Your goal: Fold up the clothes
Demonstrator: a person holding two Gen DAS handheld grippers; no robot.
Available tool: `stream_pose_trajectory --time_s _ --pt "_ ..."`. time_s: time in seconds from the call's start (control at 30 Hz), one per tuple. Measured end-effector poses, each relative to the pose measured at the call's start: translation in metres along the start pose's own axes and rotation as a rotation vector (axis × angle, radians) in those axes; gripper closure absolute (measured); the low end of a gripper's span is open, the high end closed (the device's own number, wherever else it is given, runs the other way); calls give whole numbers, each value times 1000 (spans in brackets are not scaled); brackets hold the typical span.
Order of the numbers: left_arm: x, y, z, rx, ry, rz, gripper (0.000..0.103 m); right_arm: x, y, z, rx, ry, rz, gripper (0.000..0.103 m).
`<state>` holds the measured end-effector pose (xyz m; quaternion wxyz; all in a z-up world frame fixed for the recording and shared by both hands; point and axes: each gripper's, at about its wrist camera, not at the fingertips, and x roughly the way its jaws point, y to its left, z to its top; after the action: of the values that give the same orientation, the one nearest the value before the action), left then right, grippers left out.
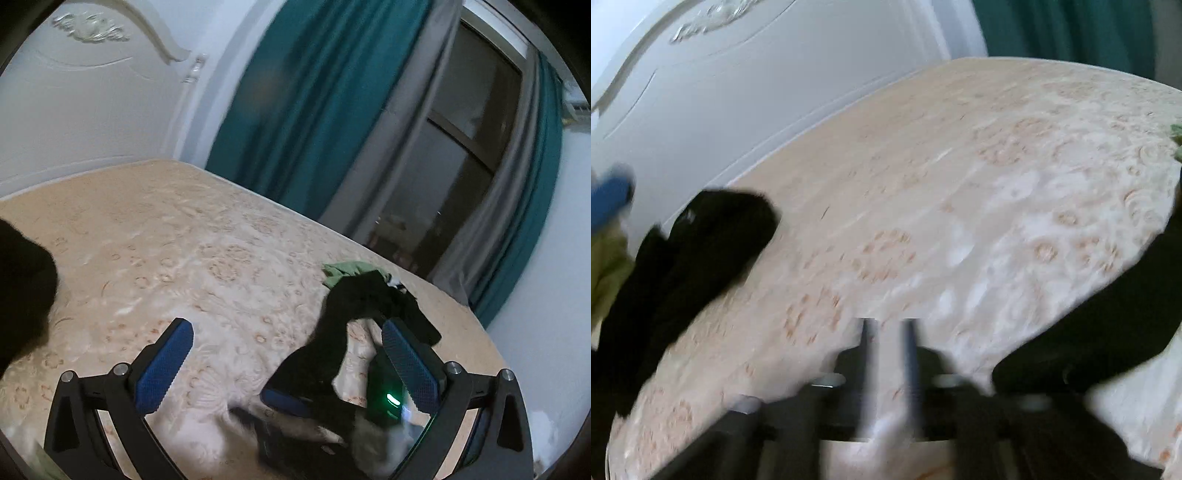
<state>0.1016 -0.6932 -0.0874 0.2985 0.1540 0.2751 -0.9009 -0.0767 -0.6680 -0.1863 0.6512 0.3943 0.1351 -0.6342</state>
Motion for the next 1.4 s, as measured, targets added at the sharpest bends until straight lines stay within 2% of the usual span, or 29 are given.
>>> stream_pose_trajectory --time_s 0.07,0.23,0.27,0.4,0.57,0.63,0.73,0.77,0.8,0.83,0.87,0.9,1.03,1.17,1.27,1.4 --pt "8 -3 -3 6 23 5 0 -18 -10 -15 9 5 -8 13" --pt "40 -36 -28 92 125 -14 0 -84 -89 -36 128 -51 -190 7" --pt "44 -44 -34 116 138 -24 0 -96 -117 -38 201 -80 -225 4" --pt "55 -69 -57 205 171 -32 0 -141 -223 -46 485 -193 -355 3" --pt "74 -79 -78 246 225 -23 0 -152 -310 -53 713 -277 -439 3" --pt "78 -81 -85 239 240 -27 0 -146 -330 -55 754 -292 -464 4" --pt "83 -87 -93 215 259 -45 0 -134 -348 -44 716 -277 -550 16" --pt "84 -92 -97 218 264 -59 0 -130 -352 -39 694 -269 -584 25" --pt "83 -97 -99 234 263 -64 0 -126 -357 -33 677 -258 -618 40" --pt "82 -101 -101 255 261 -65 0 -124 -361 -27 670 -245 -653 51" --pt "82 -106 -104 275 258 -65 0 -122 -366 -21 668 -231 -687 81" --pt "81 -109 -105 294 253 -61 0 -121 -370 -17 673 -218 -715 95" --pt "71 -107 -97 291 234 -56 0 -134 -352 -17 609 -180 -806 98" --pt "46 -105 -78 232 183 -125 0 -168 -303 -39 455 -103 -833 99" --pt "33 -112 -72 236 147 -144 0 -204 -256 -81 376 -41 -818 99" --pt "39 -126 -81 281 205 -157 0 -255 -189 -166 358 69 -789 99"
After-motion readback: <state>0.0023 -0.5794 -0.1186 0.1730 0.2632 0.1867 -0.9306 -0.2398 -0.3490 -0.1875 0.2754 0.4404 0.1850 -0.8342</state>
